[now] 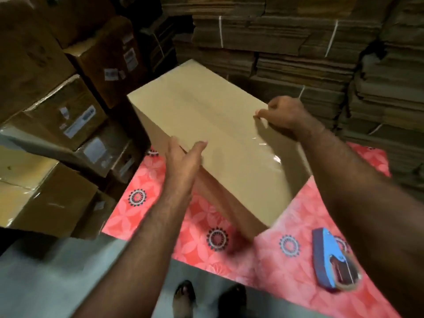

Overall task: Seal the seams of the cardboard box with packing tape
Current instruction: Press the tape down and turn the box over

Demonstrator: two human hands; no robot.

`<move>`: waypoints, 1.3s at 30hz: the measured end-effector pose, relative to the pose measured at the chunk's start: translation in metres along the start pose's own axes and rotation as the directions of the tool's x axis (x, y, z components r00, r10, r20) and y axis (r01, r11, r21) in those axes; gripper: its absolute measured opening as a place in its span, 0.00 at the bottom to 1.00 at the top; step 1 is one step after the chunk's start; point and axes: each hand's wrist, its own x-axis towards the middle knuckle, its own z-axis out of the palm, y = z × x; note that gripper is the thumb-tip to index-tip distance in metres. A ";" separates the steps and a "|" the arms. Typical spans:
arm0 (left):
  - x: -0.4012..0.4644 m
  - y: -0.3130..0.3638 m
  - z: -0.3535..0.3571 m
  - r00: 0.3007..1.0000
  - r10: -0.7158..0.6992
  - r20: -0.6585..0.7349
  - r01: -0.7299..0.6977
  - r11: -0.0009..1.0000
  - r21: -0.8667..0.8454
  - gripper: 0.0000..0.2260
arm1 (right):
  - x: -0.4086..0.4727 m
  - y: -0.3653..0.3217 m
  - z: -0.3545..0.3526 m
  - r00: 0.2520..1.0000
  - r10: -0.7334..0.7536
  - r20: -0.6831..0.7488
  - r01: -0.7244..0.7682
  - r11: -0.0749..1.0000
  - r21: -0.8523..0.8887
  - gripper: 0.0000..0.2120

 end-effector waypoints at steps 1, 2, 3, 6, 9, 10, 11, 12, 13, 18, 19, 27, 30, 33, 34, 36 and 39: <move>0.012 0.005 0.003 0.999 0.022 0.043 -0.024 0.999 0.038 0.34 | -0.012 0.012 -0.003 0.999 0.032 -0.008 -0.031 0.999 0.031 0.25; 0.026 0.008 0.009 0.995 0.046 0.091 -0.051 0.997 0.055 0.32 | -0.026 0.025 -0.004 0.997 0.069 -0.018 -0.068 0.996 0.050 0.24; 0.038 0.012 0.014 0.989 0.057 0.136 -0.070 0.993 0.090 0.30 | -0.039 0.036 -0.005 0.994 0.110 -0.025 -0.108 0.991 0.073 0.23; 0.056 0.021 0.033 0.925 0.125 0.358 -0.210 0.954 0.211 0.30 | -0.086 0.065 -0.001 0.969 0.240 -0.066 -0.210 0.930 0.303 0.19; 0.045 0.024 0.042 0.835 0.155 0.528 -0.281 0.945 0.167 0.23 | -0.138 0.089 0.011 0.929 0.344 -0.134 -0.222 0.810 0.543 0.20; 0.037 0.021 0.040 0.817 0.155 0.555 -0.288 0.944 0.160 0.22 | -0.158 0.092 0.015 0.920 0.361 -0.156 -0.213 0.791 0.574 0.19; 0.029 0.014 0.036 0.802 0.145 0.579 -0.284 0.946 0.156 0.22 | -0.178 0.093 0.022 0.914 0.365 -0.178 -0.199 0.784 0.587 0.23; 0.019 0.004 0.030 0.788 0.140 0.599 -0.292 0.942 0.164 0.22 | -0.199 0.093 0.029 0.907 0.370 -0.200 -0.183 0.775 0.605 0.27; 0.006 -0.006 0.022 0.774 0.136 0.618 -0.299 0.939 0.168 0.22 | -0.219 0.094 0.037 0.901 0.378 -0.215 -0.168 0.758 0.630 0.30; -0.064 -0.040 -0.022 0.760 0.165 0.629 -0.240 0.970 0.035 0.20 | -0.291 0.093 0.083 0.894 0.340 -0.292 -0.095 0.781 0.617 0.32; -0.073 -0.044 -0.029 0.764 0.168 0.624 -0.231 0.973 0.021 0.20 | -0.300 0.093 0.088 0.895 0.336 -0.293 -0.085 0.774 0.628 0.31; -0.112 -0.059 -0.057 0.803 0.194 0.563 -0.213 0.977 -0.033 0.20 | -0.330 0.096 0.111 0.888 0.294 -0.354 0.011 0.756 0.655 0.26; -0.109 -0.056 -0.047 0.816 0.193 0.546 -0.221 0.975 -0.014 0.18 | -0.316 0.105 0.107 0.889 0.279 -0.364 0.015 0.776 0.630 0.27; -0.102 -0.051 -0.031 0.828 0.182 0.531 -0.230 0.973 0.025 0.19 | -0.291 0.119 0.100 0.898 0.255 -0.358 0.015 0.796 0.605 0.31; -0.099 -0.049 -0.025 0.831 0.181 0.526 -0.232 0.972 0.032 0.19 | -0.283 0.123 0.097 0.904 0.245 -0.350 0.017 0.798 0.602 0.32; -0.094 -0.045 -0.014 0.838 0.186 0.513 -0.243 0.969 0.045 0.20 | -0.268 0.131 0.090 0.914 0.222 -0.339 0.029 0.798 0.602 0.33; -0.091 -0.043 -0.004 0.849 0.189 0.493 -0.242 0.969 0.047 0.19 | -0.252 0.139 0.082 0.922 0.180 -0.342 0.051 0.820 0.569 0.29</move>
